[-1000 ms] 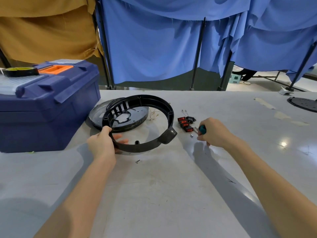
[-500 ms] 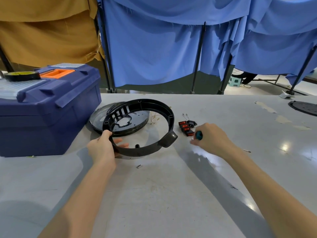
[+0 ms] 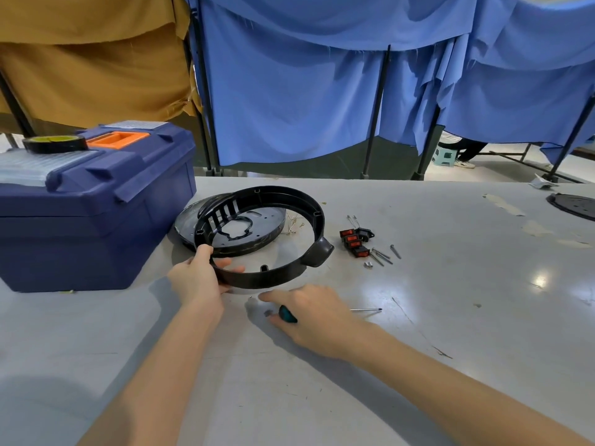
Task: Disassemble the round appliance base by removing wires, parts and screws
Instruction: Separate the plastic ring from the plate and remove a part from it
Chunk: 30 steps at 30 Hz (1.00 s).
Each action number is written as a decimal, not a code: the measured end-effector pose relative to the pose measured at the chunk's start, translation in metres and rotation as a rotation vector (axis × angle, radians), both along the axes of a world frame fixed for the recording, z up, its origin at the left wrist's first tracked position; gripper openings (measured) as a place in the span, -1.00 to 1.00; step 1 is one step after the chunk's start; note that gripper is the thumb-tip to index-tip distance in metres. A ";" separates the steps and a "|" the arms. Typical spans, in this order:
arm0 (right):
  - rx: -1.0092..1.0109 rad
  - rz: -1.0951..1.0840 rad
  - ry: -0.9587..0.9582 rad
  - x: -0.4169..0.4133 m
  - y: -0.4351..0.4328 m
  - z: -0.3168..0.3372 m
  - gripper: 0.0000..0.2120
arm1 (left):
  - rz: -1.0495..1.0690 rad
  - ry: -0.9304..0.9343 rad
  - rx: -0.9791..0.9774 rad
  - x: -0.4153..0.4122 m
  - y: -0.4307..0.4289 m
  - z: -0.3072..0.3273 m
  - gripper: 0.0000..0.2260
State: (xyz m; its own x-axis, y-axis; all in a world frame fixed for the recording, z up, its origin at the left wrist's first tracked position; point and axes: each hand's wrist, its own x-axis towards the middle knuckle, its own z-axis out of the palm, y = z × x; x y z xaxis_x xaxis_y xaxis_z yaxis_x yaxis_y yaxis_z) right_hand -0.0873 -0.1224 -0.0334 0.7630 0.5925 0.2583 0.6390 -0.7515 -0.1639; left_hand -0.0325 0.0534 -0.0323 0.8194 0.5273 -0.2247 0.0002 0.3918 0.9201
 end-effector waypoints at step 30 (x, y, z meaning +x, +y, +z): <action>-0.008 -0.766 -0.025 0.066 -0.129 -0.006 -0.81 | -0.022 0.012 0.033 0.001 -0.002 0.000 -0.83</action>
State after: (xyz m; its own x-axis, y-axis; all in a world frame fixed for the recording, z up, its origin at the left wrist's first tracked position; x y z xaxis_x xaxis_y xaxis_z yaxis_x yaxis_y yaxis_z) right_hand -0.0212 -0.2517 -0.0391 0.9554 -0.0974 0.2788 -0.0572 -0.9872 -0.1488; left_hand -0.0317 0.0509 -0.0325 0.8285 0.5163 -0.2171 0.0196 0.3607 0.9325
